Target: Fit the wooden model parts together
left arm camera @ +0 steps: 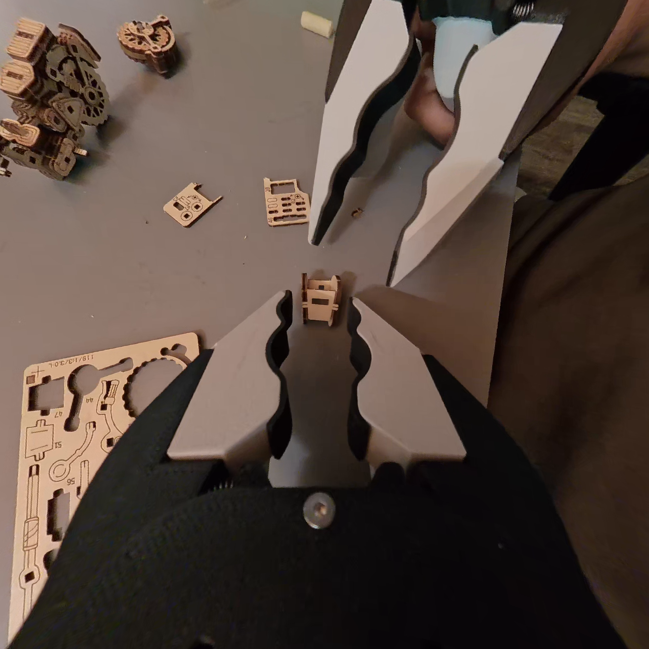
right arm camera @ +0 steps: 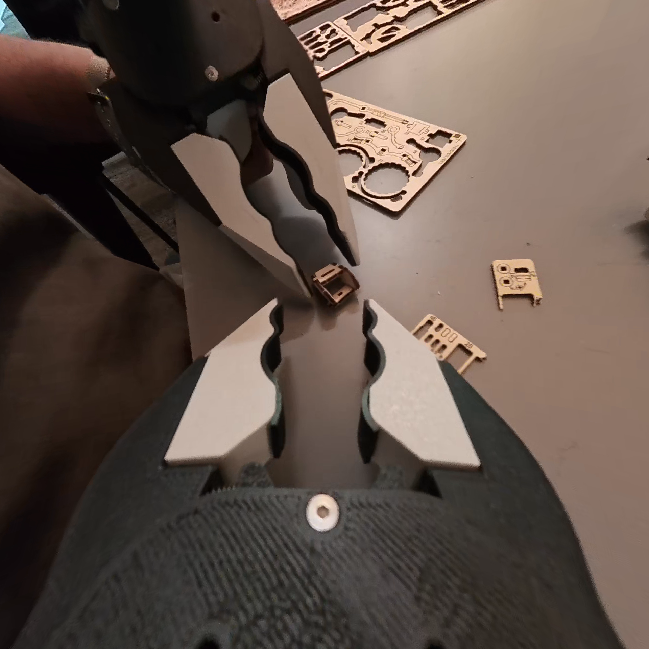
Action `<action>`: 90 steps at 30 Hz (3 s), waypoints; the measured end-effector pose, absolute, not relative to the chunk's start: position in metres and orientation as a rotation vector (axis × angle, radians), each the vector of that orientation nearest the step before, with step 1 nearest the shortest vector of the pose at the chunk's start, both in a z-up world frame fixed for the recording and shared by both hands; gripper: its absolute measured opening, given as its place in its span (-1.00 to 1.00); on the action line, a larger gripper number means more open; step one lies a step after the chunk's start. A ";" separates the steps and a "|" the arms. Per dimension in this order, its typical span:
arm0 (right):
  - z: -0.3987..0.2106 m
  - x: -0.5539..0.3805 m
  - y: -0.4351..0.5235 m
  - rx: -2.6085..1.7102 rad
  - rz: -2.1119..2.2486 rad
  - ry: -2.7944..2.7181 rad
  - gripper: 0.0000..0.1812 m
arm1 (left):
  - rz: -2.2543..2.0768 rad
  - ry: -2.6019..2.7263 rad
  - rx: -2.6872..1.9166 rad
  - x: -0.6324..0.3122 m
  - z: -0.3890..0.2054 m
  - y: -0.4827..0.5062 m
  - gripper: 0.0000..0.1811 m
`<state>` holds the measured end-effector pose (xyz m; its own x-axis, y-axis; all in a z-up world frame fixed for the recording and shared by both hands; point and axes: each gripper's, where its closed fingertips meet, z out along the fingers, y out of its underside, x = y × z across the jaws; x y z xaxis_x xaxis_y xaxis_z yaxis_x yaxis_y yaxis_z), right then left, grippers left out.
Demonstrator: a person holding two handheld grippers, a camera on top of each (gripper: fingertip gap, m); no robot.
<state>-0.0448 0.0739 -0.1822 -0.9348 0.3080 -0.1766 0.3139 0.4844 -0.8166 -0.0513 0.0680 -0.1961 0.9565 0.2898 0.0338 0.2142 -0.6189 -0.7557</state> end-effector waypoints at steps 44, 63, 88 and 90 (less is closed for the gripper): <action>-0.194 -0.042 0.067 0.267 -1.410 2.937 -0.99 | 0.017 -0.385 -2.260 -0.048 -0.199 0.071 -0.68; -0.197 -0.035 0.069 0.376 -1.342 2.779 -0.98 | -0.025 -0.357 -2.276 -0.045 -0.201 0.070 -0.68; -0.202 -0.032 0.070 0.387 -1.298 2.815 -0.90 | -0.134 -0.384 -2.195 -0.046 -0.191 0.062 -0.66; -0.202 -0.032 0.071 0.387 -1.300 2.823 -0.88 | -0.124 -0.382 -2.202 -0.047 -0.192 0.060 -0.66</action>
